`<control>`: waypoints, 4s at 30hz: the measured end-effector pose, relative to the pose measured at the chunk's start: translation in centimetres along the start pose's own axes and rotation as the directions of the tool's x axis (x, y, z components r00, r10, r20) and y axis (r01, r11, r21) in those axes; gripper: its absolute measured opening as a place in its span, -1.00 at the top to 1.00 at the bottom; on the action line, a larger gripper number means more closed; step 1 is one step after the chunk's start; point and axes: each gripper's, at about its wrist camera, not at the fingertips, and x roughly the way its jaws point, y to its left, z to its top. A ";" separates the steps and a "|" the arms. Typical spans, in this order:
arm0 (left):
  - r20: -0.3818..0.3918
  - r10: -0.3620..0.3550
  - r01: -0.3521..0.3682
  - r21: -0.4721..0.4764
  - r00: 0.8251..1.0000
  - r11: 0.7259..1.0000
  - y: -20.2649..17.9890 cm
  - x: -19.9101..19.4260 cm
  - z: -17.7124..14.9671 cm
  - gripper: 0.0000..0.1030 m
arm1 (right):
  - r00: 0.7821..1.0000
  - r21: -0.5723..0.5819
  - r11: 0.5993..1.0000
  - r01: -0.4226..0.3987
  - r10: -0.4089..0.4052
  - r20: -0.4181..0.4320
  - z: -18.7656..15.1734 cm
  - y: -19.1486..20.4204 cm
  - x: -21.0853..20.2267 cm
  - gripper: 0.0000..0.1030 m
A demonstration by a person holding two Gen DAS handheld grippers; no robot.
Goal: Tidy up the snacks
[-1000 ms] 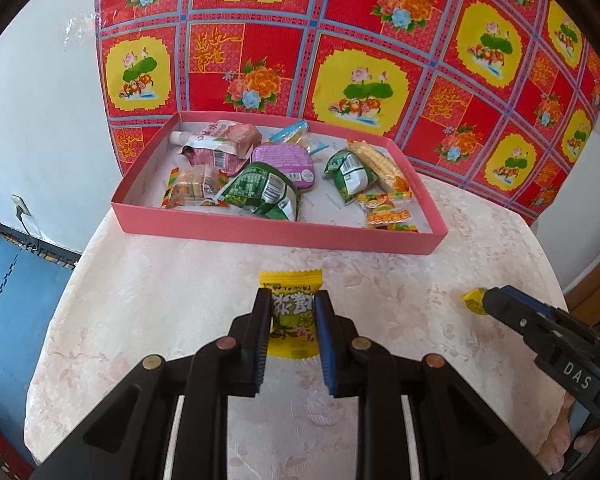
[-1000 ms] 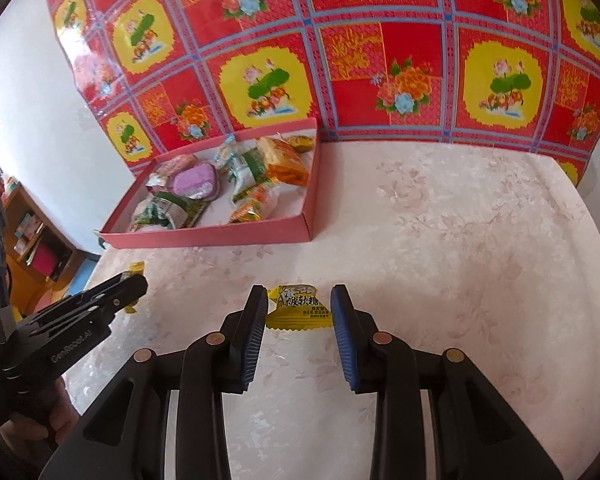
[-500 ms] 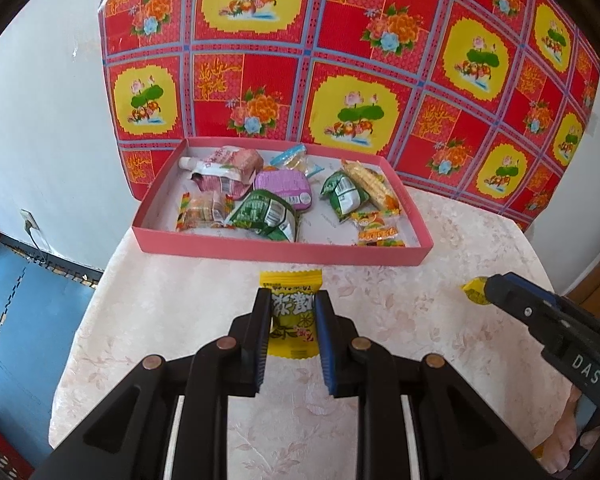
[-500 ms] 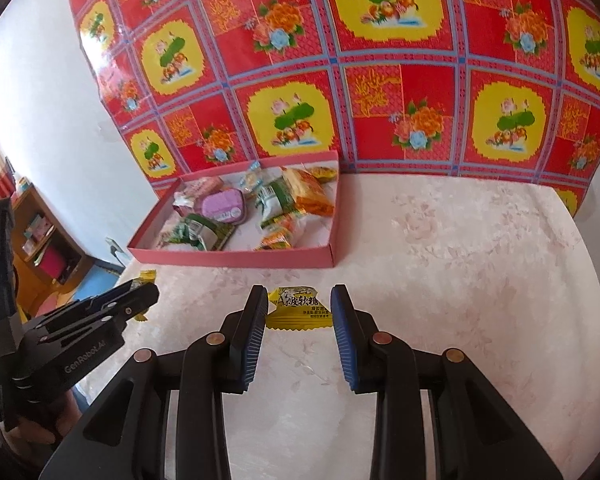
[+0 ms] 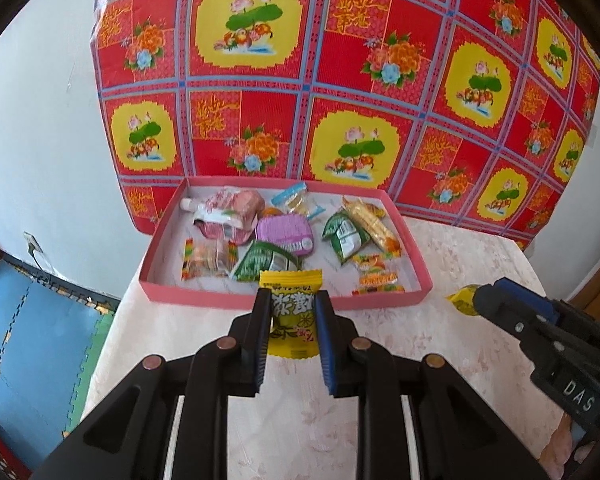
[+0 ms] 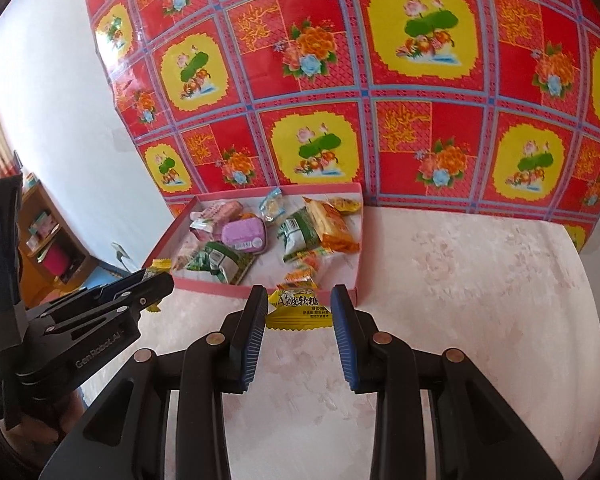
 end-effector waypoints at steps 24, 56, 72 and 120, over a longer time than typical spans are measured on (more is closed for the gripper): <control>-0.020 0.012 -0.012 -0.025 1.000 1.000 2.2 4.6 3.0 0.57 | 0.999 0.004 1.000 -0.022 0.022 -0.031 2.9 0.9 5.2 0.34; -0.069 -0.009 0.003 -0.078 0.998 0.997 5.0 11.0 4.3 0.57 | 0.986 0.055 0.998 -0.023 0.032 -0.166 3.1 0.8 13.3 0.34; -0.086 -0.021 0.014 -0.080 0.996 0.997 4.8 9.8 4.5 0.12 | 0.988 0.078 0.996 -0.038 0.049 -0.148 3.2 0.8 12.1 0.25; -0.202 0.072 -0.087 -0.065 0.977 0.994 2.2 4.4 -4.3 -0.17 | 0.972 0.038 0.997 0.068 -0.057 -0.227 -3.4 0.2 6.0 0.14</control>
